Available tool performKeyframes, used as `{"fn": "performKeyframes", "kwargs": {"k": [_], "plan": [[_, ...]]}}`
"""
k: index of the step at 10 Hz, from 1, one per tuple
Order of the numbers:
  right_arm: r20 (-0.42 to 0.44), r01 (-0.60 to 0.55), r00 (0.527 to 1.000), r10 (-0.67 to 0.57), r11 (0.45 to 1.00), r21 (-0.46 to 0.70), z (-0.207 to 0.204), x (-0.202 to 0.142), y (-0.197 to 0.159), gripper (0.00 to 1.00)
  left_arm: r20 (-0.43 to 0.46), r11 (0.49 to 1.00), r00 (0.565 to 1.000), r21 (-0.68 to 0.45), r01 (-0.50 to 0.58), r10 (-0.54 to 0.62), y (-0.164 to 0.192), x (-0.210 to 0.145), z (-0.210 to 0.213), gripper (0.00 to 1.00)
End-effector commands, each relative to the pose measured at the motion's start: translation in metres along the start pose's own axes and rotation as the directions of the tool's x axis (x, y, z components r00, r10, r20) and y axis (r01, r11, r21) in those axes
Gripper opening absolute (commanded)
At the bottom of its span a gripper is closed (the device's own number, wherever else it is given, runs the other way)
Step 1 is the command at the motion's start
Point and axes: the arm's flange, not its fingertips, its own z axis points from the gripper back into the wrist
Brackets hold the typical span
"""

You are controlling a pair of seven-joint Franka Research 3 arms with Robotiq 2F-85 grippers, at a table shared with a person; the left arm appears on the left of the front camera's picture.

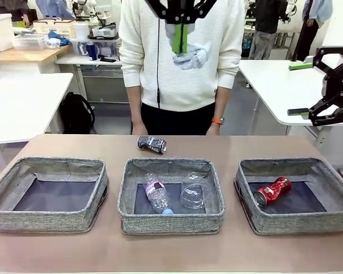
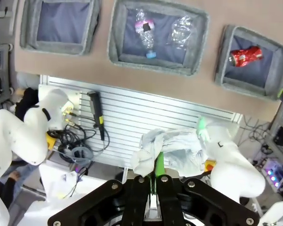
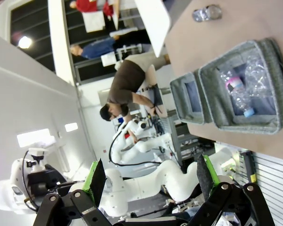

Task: Sort the waste into the appropriate baskets.
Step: Pick up the waste item pointed out by the person.

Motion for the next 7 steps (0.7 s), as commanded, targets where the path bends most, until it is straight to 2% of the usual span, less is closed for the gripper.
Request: {"fn": "performKeyframes", "kwargs": {"k": [1, 7], "plan": [[-0.003, -0.005, 1.0, 0.005, 1.0, 0.026, -0.0005, 0.0001, 0.0027, 1.0, 0.008, 1.0, 1.0, 0.017, -0.024, 0.024, 0.0083, -0.0018, -0.0076, 0.01], [-0.003, -0.005, 1.0, 0.005, 1.0, 0.026, -0.0005, 0.0001, 0.0027, 1.0, 0.008, 1.0, 1.0, 0.017, -0.024, 0.024, 0.0083, -0.0018, -0.0076, 0.01]]}}
